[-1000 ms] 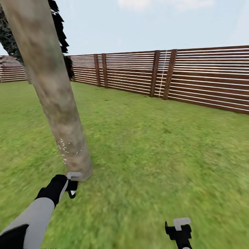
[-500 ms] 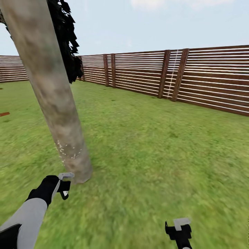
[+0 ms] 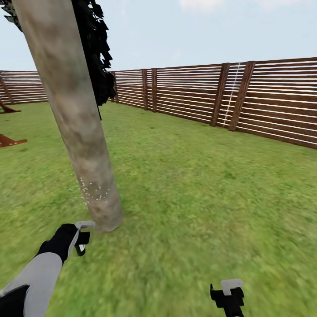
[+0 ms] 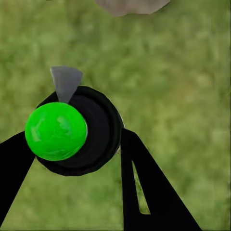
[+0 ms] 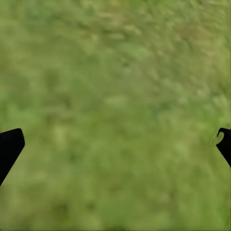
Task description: In the garden, pick up the pesticide atomizer on the floor and spray pesticide onto both trees until each tree trunk is fully covered.
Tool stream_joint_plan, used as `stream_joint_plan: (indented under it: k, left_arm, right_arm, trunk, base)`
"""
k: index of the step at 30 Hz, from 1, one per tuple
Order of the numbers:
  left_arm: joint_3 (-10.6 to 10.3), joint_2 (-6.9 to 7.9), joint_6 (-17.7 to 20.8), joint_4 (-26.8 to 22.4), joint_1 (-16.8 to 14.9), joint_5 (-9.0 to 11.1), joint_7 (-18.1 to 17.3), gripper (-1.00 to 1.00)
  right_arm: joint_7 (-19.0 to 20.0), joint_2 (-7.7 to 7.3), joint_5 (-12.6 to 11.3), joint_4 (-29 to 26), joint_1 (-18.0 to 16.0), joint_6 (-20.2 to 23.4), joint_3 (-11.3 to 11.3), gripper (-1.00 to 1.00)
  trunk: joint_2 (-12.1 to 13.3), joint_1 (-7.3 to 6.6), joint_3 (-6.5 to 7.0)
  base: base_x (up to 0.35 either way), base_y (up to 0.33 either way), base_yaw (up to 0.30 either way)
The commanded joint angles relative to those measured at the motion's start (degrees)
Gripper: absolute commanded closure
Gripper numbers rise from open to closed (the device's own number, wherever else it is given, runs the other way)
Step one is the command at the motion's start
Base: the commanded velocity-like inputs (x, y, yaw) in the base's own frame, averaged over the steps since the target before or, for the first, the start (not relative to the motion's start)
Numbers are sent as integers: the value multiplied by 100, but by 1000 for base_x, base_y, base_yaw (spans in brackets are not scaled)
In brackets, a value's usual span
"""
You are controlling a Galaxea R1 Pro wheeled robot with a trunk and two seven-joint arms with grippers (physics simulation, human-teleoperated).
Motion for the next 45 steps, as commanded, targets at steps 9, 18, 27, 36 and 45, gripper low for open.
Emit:
stream_joint_plan:
  k: [9, 18, 27, 36, 45]
  left_arm:
    - [8, -290, 19, -78, -5, -134, -4, 100]
    - [6, -281, 30, -78, -7, -138, -4, 100]
    - [25, -274, 69, -78, -21, -141, -4, 100]
    - [24, -448, 574, -162, -247, -121, -11, 100]
    - [-402, -578, 1859, -795, -1278, -112, -27, 100]
  right_arm:
    - [-21, -5, 61, 12, -5, -18, -40, -100]
    - [-27, -5, 61, 12, -5, -18, -40, -100]
    - [-28, -5, 61, 12, -5, -18, -40, -100]
    - [-30, -13, 61, 10, -5, -18, -40, -100]
    - [-31, -14, 65, 1, -5, -18, -39, -100]
  trunk:
    - [-2, -1, -5]
    - [-2, -1, -5]
    - [-2, -1, -5]
    - [-2, -1, -5]
    - [-2, -1, -5]
  base:
    - [136, -209, 2]
    - [-107, -263, 9]
    - [3, -269, 249]
    - [55, -125, 277]
    - [0, 0, 96]
